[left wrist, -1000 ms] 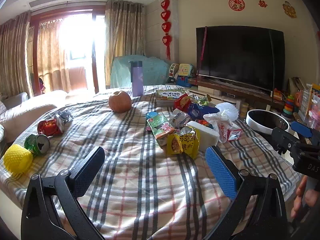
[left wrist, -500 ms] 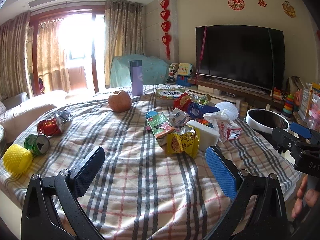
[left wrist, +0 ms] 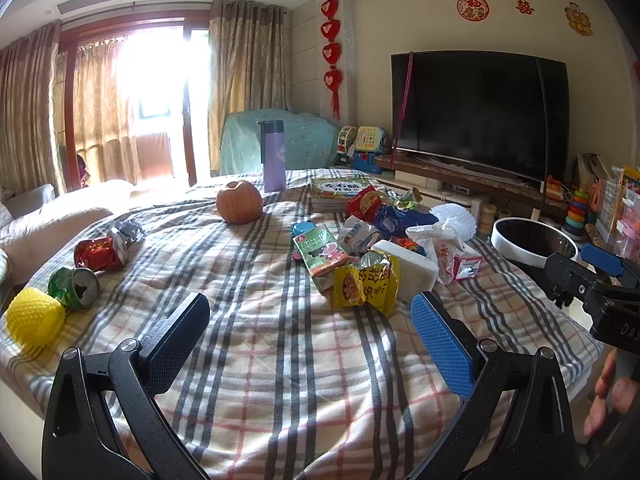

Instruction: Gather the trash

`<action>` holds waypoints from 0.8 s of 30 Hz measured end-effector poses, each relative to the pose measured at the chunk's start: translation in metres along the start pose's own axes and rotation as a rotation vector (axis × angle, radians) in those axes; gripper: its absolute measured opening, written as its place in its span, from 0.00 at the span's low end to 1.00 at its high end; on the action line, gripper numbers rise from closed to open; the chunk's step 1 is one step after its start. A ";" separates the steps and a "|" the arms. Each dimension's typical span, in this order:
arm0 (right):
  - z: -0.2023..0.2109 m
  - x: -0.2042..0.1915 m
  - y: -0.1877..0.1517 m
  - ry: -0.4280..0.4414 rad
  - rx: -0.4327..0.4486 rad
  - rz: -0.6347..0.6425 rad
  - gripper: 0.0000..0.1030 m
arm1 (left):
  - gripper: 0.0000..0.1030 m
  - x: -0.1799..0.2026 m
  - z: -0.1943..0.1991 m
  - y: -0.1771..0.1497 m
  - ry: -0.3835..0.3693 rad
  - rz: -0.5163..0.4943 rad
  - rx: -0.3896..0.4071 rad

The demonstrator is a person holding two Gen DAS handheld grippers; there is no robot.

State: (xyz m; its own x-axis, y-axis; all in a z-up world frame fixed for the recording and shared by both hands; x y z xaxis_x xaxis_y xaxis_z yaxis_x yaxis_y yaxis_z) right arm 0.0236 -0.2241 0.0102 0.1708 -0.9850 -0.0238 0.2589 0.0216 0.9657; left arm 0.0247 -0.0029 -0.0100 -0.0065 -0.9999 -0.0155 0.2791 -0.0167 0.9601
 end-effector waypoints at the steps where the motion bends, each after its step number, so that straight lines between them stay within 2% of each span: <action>1: 0.000 0.000 0.000 0.002 0.000 -0.001 1.00 | 1.00 0.000 0.000 0.000 -0.001 0.000 0.000; 14: -0.001 -0.003 -0.001 0.027 -0.007 -0.003 1.00 | 1.00 0.000 0.000 -0.002 -0.002 0.002 -0.006; 24: -0.015 -0.002 -0.008 0.059 -0.063 -0.024 1.00 | 1.00 -0.002 -0.016 -0.009 -0.011 0.006 -0.079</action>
State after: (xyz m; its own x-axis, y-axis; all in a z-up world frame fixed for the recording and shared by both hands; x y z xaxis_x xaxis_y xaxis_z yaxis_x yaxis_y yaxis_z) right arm 0.0357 -0.2201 -0.0011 0.2187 -0.9737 -0.0640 0.3222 0.0102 0.9466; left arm 0.0376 -0.0006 -0.0233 -0.0151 -0.9999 -0.0067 0.3537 -0.0116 0.9353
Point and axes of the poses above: each gripper's, at about its wrist camera, not at the fingertips, and z roughly against the way its jaws point, x to its right, y to its top, the point moved 3 cm from there along -z, roughly the way its jaws point, and after that the axes turned 6 degrees about x, right-handed, at the moved point
